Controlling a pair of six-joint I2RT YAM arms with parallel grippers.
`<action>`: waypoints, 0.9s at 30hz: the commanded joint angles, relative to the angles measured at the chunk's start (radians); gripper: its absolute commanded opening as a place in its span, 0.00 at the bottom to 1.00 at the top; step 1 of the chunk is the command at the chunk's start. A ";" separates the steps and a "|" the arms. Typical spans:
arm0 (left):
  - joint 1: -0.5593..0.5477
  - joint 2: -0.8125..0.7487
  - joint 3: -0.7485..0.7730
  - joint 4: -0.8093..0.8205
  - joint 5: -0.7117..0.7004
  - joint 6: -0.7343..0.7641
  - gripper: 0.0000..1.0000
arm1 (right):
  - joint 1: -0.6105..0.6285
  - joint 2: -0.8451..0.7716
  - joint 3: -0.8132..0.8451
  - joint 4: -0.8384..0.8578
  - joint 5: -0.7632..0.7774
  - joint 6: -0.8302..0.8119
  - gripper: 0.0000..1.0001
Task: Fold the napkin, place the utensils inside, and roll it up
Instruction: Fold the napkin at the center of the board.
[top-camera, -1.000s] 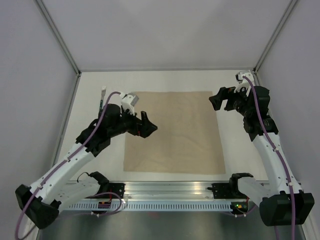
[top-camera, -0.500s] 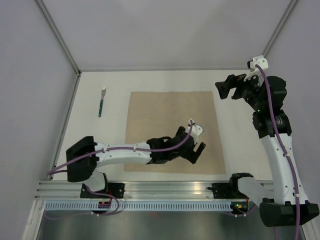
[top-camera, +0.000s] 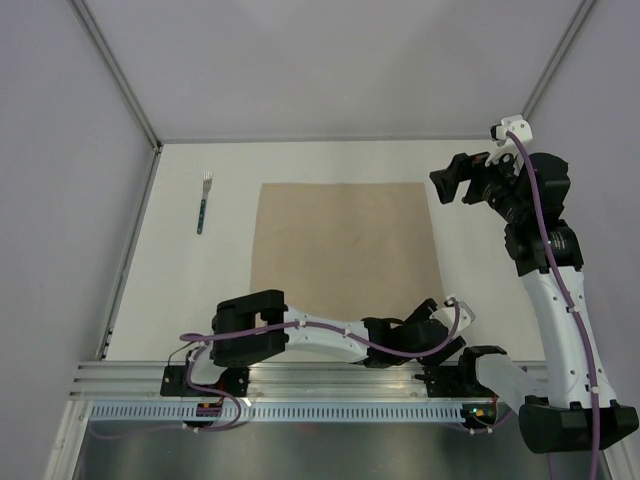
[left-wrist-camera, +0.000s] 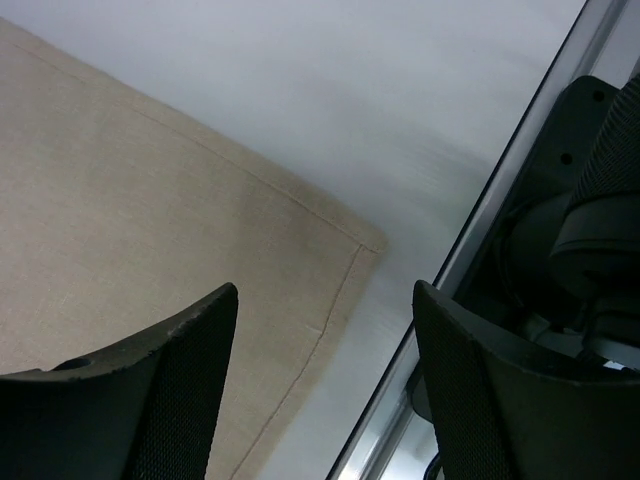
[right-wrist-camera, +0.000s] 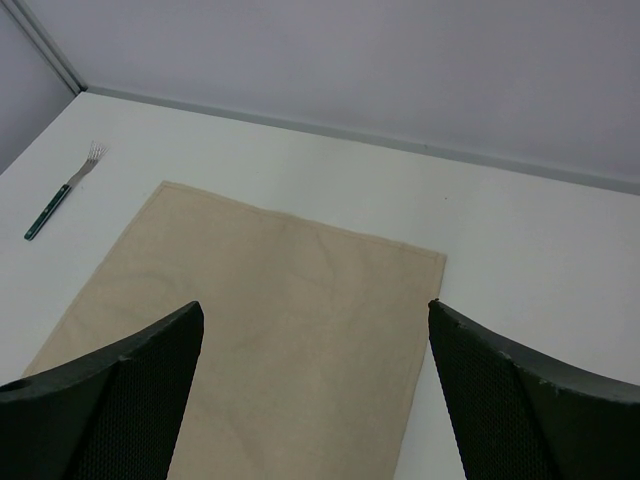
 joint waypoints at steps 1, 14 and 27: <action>-0.011 0.046 0.047 0.115 0.005 0.089 0.73 | 0.005 -0.009 0.035 -0.043 0.039 0.021 0.98; -0.041 0.129 -0.016 0.276 0.032 0.218 0.62 | 0.005 -0.020 0.011 -0.041 0.042 0.018 0.98; -0.054 0.181 -0.074 0.341 0.026 0.244 0.57 | 0.003 -0.027 -0.012 -0.038 0.048 0.014 0.98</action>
